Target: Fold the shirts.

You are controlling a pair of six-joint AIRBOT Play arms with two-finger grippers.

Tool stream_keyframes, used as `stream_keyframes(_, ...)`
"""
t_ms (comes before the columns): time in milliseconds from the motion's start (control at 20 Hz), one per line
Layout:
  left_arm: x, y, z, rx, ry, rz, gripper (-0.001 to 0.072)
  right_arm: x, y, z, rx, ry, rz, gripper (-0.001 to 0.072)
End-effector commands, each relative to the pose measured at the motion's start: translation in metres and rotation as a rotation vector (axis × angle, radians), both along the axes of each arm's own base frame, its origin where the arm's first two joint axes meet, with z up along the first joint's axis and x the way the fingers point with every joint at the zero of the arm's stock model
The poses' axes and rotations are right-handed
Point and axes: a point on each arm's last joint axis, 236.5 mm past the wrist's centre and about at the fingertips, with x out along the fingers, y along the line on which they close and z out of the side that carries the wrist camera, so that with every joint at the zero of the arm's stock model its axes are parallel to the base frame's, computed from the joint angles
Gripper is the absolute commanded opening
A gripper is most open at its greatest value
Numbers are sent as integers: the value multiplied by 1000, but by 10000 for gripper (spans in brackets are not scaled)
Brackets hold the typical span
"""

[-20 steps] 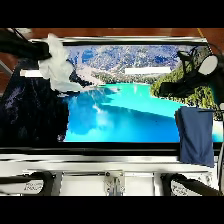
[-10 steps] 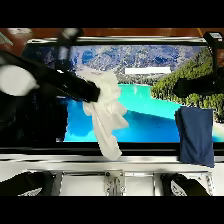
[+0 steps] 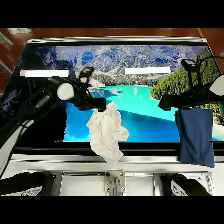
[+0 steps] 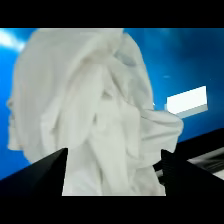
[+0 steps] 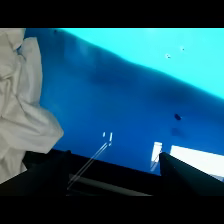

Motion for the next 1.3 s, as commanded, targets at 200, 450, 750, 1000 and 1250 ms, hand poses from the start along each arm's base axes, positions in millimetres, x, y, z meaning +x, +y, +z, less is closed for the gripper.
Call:
stream_keyframes(200, -23, 123, -32, 111, 238, 94, 651, -10, 13, -88, 228, 349, 21, 670)
stream_keyframes(450, -41, 68, -114, -127, 311, 205, 651, -38, 31, -136, 360, 552, -3, 670)
stream_keyframes(750, -32, 24, -162, -255, 345, 253, 645, -44, 40, -148, 394, 561, -35, 670)
stream_keyframes(1000, -27, 24, -164, -259, 319, 213, 46, -67, 84, -183, 327, 578, 46, 670)
stream_keyframes(1250, -32, 26, -144, -264, 312, 121, 45, -75, 138, -203, 378, 617, 77, 670)
